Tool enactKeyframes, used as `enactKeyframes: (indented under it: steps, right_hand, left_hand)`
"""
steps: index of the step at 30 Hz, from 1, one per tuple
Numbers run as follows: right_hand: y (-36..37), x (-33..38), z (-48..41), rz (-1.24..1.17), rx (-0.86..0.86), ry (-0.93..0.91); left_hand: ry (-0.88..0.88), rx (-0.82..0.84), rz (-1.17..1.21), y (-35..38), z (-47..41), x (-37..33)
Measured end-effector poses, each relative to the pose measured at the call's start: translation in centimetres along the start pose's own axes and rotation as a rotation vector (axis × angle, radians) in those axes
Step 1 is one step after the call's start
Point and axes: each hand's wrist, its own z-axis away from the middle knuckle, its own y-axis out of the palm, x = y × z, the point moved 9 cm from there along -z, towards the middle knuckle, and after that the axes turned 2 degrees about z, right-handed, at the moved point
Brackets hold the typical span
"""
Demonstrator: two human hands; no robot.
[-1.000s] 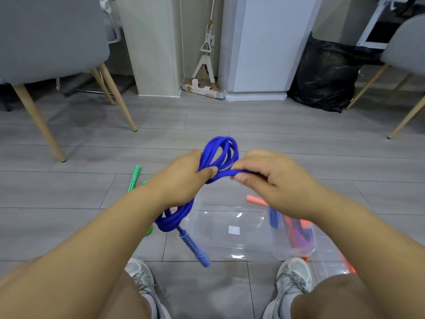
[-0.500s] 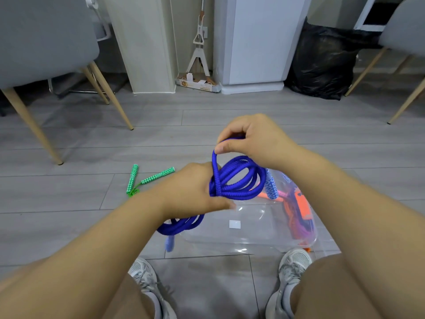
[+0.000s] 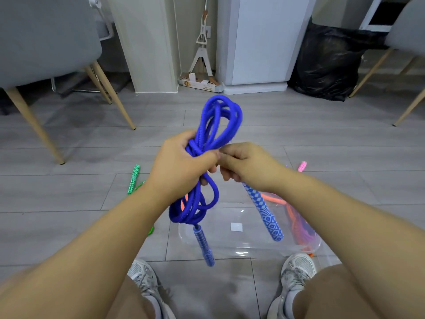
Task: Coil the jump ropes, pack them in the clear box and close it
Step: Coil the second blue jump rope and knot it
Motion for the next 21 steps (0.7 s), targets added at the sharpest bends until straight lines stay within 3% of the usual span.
enactKeyframes:
  steps: [3,10,14,21]
  right_hand:
    - [-0.2,0.8,0.7,0.101,-0.017,-0.011]
    - [0.3,1.5,3.5,0.376,0.059,0.049]
    - [0.6,1.8,5.0,0.403,0.096,0.047]
    - [0.7,2.7,4.9,0.682,0.09,-0.096]
  left_hand:
    - [-0.025,-0.098,-0.014,-1.4,-0.5,0.6]
    - [-0.107,-0.099,-0.145,-1.1,-0.7,2.8]
    - [-0.085,-0.092,-0.307,-1.1,-0.7,2.8]
    - [-0.156,0.149,-0.489,-0.2,-0.4,4.5]
